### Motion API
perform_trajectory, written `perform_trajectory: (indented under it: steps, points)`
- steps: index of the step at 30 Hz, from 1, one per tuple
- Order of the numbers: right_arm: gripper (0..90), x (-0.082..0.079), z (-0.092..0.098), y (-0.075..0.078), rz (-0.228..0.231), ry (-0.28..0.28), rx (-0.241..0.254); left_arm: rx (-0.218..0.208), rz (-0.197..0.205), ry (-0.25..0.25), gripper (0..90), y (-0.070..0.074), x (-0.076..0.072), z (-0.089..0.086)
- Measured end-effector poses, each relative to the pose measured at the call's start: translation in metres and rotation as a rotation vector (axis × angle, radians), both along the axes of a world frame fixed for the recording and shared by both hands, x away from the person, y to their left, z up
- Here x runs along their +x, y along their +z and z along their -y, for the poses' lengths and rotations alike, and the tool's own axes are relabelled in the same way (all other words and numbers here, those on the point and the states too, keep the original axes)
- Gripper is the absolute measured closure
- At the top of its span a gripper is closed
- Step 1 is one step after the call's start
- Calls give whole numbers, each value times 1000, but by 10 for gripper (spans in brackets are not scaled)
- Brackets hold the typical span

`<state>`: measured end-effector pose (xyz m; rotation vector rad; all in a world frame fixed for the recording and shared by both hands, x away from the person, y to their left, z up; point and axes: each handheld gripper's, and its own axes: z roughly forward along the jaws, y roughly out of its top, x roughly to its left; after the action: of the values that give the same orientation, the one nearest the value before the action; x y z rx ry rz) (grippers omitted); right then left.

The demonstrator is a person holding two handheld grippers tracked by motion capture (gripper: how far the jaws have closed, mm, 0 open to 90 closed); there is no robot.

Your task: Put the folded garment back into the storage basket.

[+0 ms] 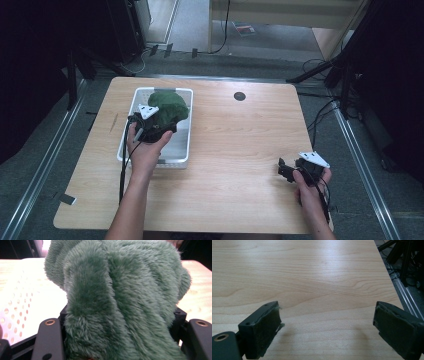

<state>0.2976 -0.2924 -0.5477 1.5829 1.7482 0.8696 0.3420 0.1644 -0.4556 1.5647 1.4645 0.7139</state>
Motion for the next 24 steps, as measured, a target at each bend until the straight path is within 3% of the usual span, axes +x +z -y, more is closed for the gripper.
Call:
perform_trajectory:
  steps: [3,7,10,16,19,20,24]
  points:
    - [79,0,0,0,0,0,0,0,27,15,341,-4,7,-4]
    - [79,0,0,0,-1,0,1,31,11,33,341,-6,18,-10]
    - [79,0,0,0,-1,-1,2,18,-3,36,341,-12,27,-14]
    - [79,0,0,0,1,3,2,71,-103,20,338,-25,40,-15]
    - [79,0,0,0,0,2,4,66,-151,18,338,-29,45,-14]
    - [79,0,0,0,0,2,5,78,-191,24,335,-32,49,-15]
    - [79,0,0,0,0,0,6,79,-239,25,329,-36,53,-15]
